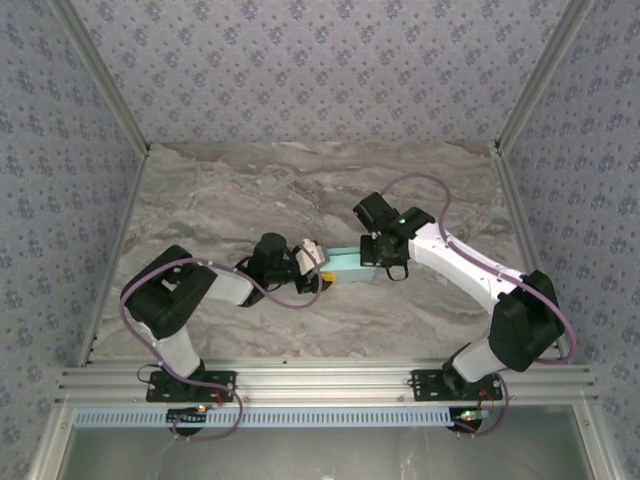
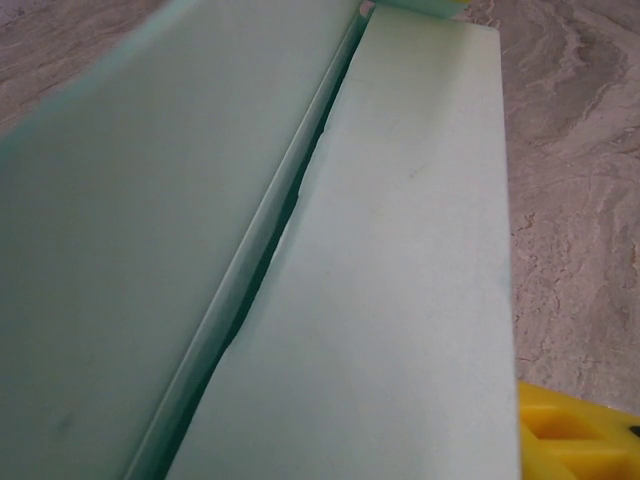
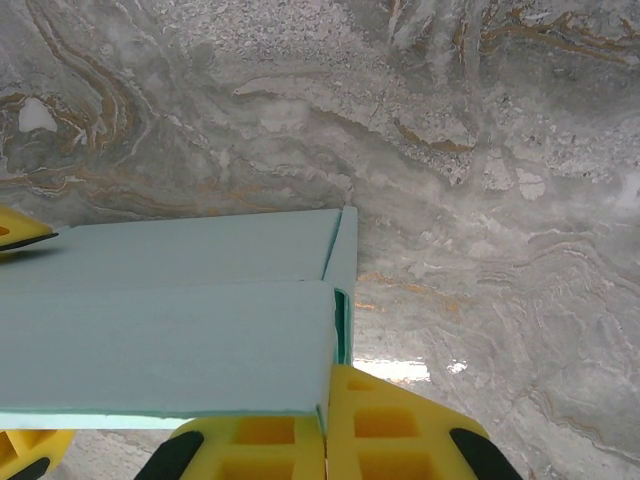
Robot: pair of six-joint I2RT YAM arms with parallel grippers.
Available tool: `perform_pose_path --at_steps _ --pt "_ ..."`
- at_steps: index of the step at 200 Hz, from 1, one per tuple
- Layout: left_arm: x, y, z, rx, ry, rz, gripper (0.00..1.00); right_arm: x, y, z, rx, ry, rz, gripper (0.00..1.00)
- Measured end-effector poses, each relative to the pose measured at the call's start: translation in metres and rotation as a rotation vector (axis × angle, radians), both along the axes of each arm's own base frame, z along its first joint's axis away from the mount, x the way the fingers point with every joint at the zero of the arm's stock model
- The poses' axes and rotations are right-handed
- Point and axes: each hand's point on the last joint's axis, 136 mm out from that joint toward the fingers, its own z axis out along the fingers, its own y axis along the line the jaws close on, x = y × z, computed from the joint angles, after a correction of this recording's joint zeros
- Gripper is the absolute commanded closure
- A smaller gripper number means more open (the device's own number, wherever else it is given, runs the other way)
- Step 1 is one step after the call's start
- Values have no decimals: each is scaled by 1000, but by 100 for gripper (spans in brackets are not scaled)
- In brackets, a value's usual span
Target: Fold the paper box
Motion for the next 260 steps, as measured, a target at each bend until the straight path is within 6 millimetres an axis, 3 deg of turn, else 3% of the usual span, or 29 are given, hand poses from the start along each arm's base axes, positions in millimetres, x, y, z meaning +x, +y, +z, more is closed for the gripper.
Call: perform_pose_path --at_steps 116,125,129,133,135,171,210,260 --pt "7 8 0 -11 47 8 37 3 2 -9 -12 1 17 92" --pt "7 8 0 -12 54 12 33 3 2 -10 -12 0 19 92" --pt "7 8 0 -12 56 13 23 4 2 -10 -13 0 19 92" --pt "8 9 0 -13 62 18 5 4 2 -10 -13 -2 19 92" --pt "8 9 0 -12 58 16 2 5 2 -10 -13 -3 19 92" --pt "9 10 2 -29 100 37 1 7 2 -11 -17 -13 16 92" --pt "7 15 43 -95 53 69 1 7 3 -11 -29 -23 21 92" --pt "-7 40 101 -145 -1 141 1 8 4 -11 -44 -34 14 92"
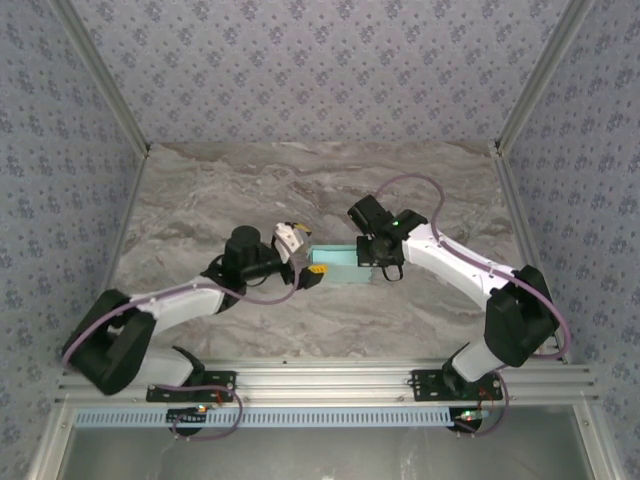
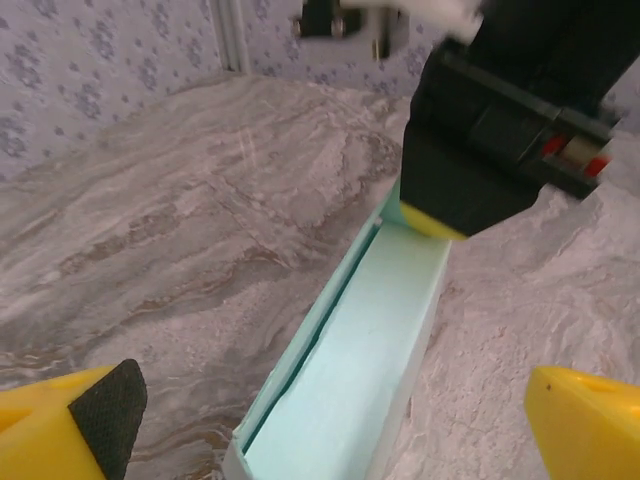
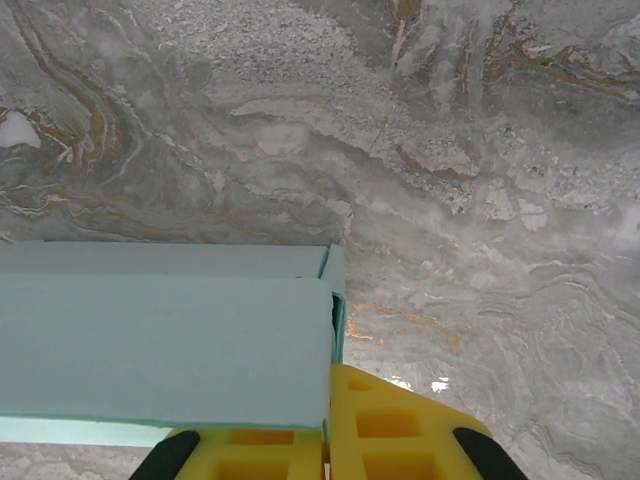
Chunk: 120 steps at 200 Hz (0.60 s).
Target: Fold the paper box
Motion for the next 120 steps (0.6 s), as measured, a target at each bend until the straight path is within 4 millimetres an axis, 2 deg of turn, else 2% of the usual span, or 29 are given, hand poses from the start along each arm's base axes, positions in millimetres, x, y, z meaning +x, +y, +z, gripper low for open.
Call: perform_pose_path --at_steps 22,58,74,87,106,120 --pt "5 21 20 -37 59 150 1 0 0 0 2 -1 -9 92" --pt "11 60 37 -134 231 402 1 -1 2 0 3 -4 -17 92" --pt "16 76 33 -127 360 534 1 -1 2 0 2 -6 -23 92" --pt "19 79 27 -96 437 583 2 -1 2 0 1 -7 -24 92" --pt "15 71 7 -24 526 583 12 -1 1 0 1 -8 -27 92" --pt "8 61 -12 48 584 555 24 -1 1 0 1 -8 -28 92"
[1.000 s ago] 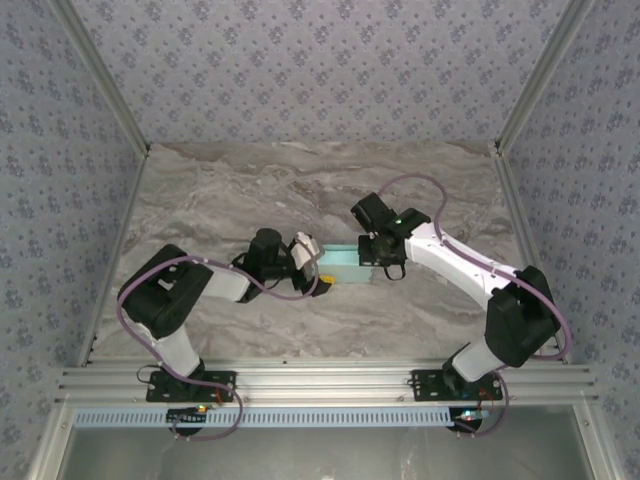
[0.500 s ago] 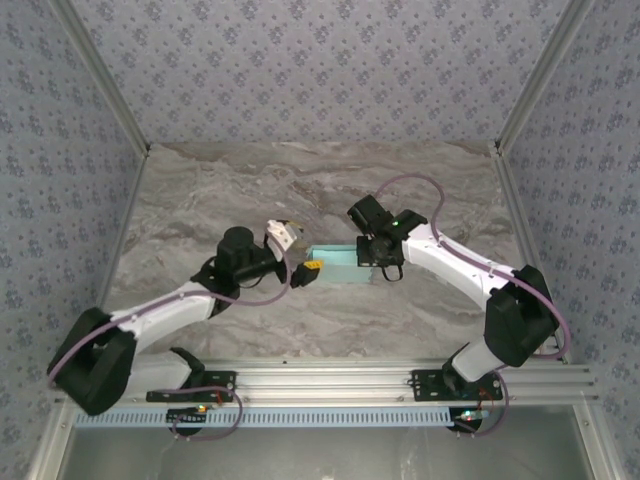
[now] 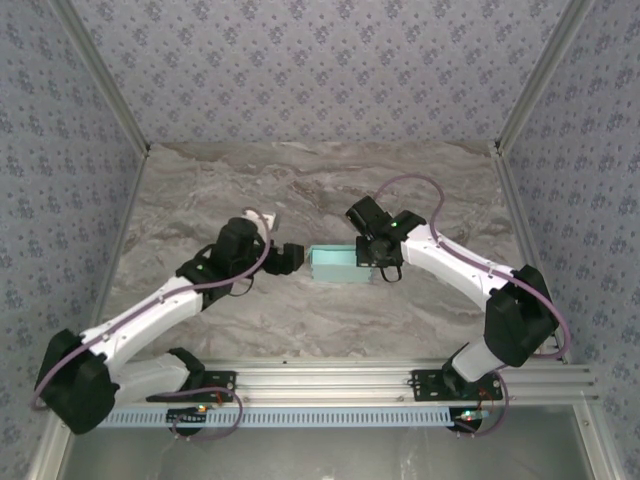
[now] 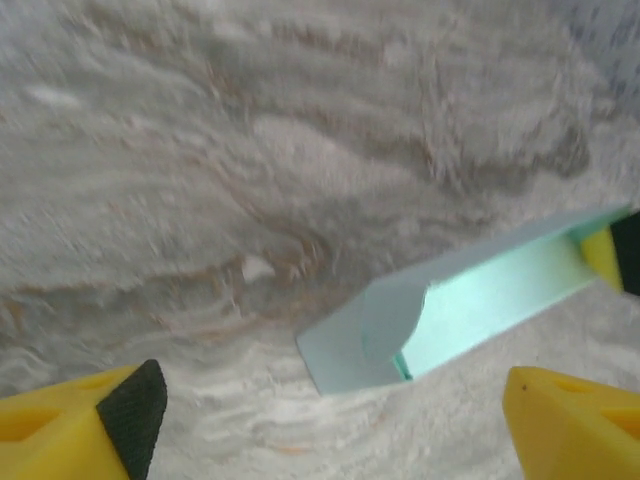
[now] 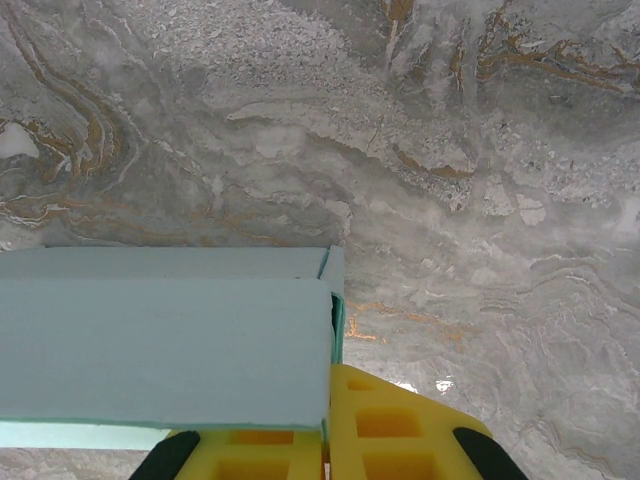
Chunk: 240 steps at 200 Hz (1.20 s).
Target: Fold the paper box
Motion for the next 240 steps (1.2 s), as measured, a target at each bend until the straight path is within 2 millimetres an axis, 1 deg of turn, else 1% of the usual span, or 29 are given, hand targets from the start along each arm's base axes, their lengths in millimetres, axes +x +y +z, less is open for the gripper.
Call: perform_pose_path --at_steps 11,26,57,76,88,111,125,140,156,170,195,212,230,240 --pt "-3 -8 -11 24 50 -30 32 0 0 0 0 0 0 92" --pt "-4 -17 -20 56 91 -64 41 0 0 0 0 0 0 92" --pt "1 -31 -26 95 131 -90 41 0 0 0 1 0 -2 92" --pt "2 -34 -28 119 138 -91 42 -1 1 0 2 0 -5 92" --pt "3 -34 -29 139 140 -90 47 0 1 0 3 0 -5 92" --pt "9 -38 -31 161 146 -86 55 -1 1 0 3 0 -7 92" --pt "8 -40 -34 174 151 -95 58 -1 1 0 3 0 -7 92" --pt "4 -42 -35 184 161 -105 65 -1 1 0 4 1 -8 92" --pt "3 -46 -35 184 171 -109 67 -1 1 0 5 1 -10 92" --pt "2 -48 -35 182 179 -106 70 -1 1 0 5 1 -10 92" --pt "3 -47 -41 194 195 -93 74 -1 1 0 5 1 -10 92" --pt "3 -47 -44 208 210 -87 79 -1 1 0 5 1 -10 92" --pt "5 -49 -44 217 217 -86 88 -1 1 0 5 1 -10 92" --pt "5 -50 -42 220 222 -84 89 -1 1 0 4 1 -10 92"
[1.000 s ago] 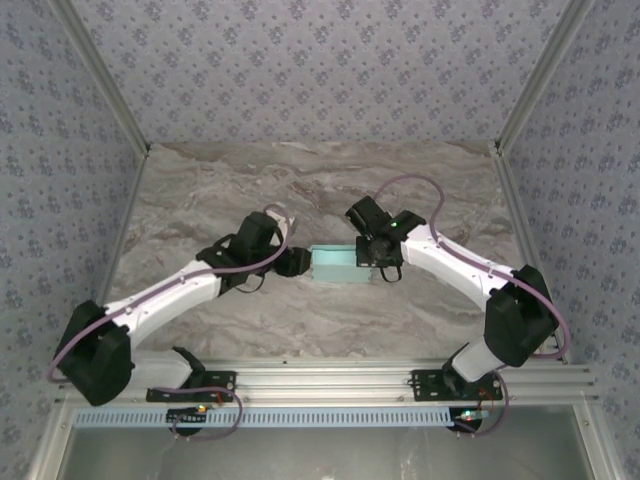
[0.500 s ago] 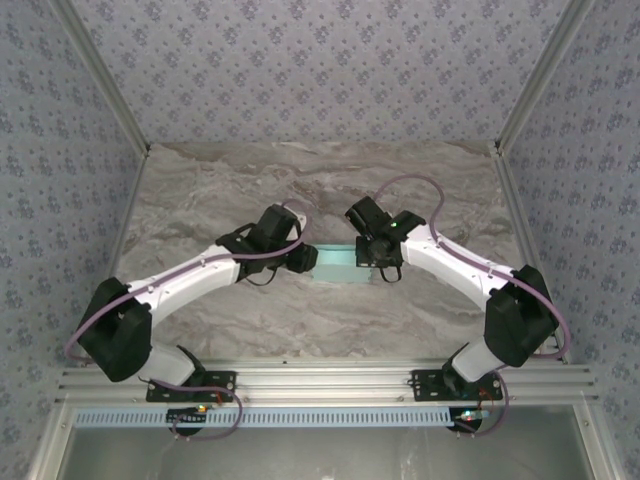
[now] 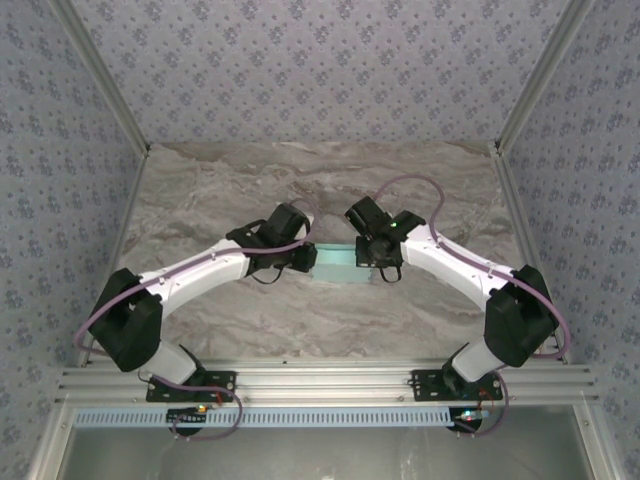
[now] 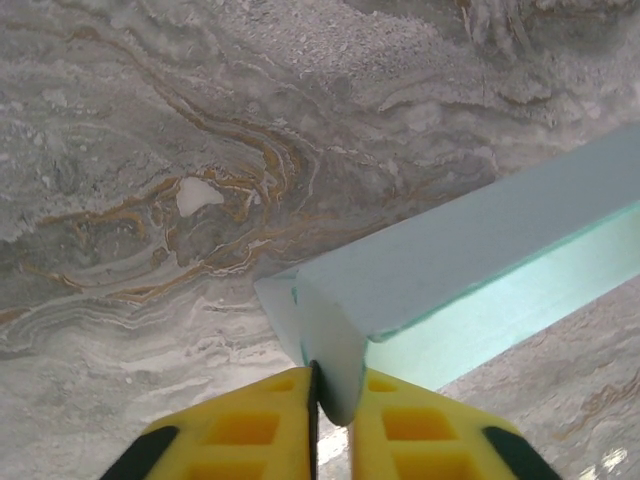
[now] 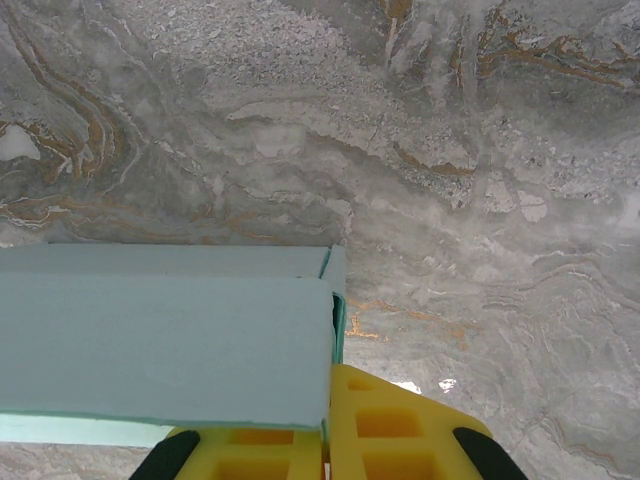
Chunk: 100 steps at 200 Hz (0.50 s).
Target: Fold the paper box
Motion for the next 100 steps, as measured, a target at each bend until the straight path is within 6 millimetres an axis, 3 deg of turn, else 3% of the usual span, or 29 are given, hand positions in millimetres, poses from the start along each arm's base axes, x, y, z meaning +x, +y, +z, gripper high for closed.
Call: perform_pose_path --at_steps 53,100 --pt "-5 -2 12 38 13 -7 90 -1 -1 0 -3 3 -3 92" --pt "-6 0 8 52 33 18 90 -1 1 -1 -5 0 4 92"
